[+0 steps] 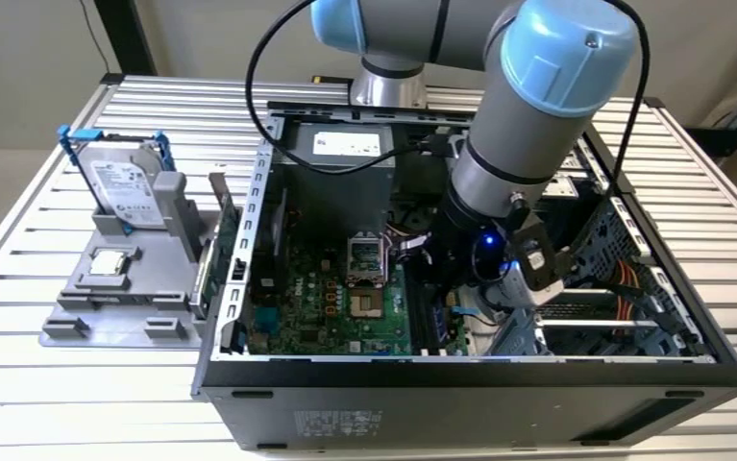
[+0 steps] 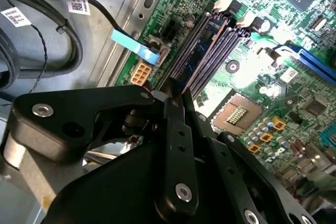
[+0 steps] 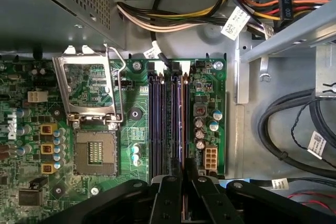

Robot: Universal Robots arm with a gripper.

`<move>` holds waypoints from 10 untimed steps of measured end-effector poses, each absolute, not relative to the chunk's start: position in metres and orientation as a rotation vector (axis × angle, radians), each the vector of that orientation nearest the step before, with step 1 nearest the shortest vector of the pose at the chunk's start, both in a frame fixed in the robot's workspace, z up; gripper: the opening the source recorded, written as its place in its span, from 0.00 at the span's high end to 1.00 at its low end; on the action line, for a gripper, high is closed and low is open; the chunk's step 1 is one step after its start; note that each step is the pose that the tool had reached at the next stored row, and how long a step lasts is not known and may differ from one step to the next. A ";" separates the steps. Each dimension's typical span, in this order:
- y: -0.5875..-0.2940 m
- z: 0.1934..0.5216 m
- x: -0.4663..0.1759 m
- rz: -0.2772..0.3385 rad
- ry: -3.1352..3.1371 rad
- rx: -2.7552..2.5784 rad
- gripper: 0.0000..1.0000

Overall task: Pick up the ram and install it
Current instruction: 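Insert the ram into the slot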

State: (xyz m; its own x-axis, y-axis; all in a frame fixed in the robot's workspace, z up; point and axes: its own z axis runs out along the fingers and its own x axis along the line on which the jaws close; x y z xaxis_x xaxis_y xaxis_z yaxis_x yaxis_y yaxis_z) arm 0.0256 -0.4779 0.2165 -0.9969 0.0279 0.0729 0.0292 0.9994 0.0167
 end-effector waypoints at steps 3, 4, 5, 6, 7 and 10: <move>-0.478 0.217 0.029 -0.027 -3.068 -0.044 1.00; -0.478 0.217 0.029 -0.027 -3.068 -0.044 1.00; -0.478 0.217 0.029 -0.027 -3.069 -0.044 1.00; -0.478 0.217 0.029 -0.027 -3.070 -0.044 1.00; -0.478 0.217 0.029 -0.027 -3.071 -0.044 1.00; -0.478 0.216 0.029 -0.027 -3.072 -0.042 1.00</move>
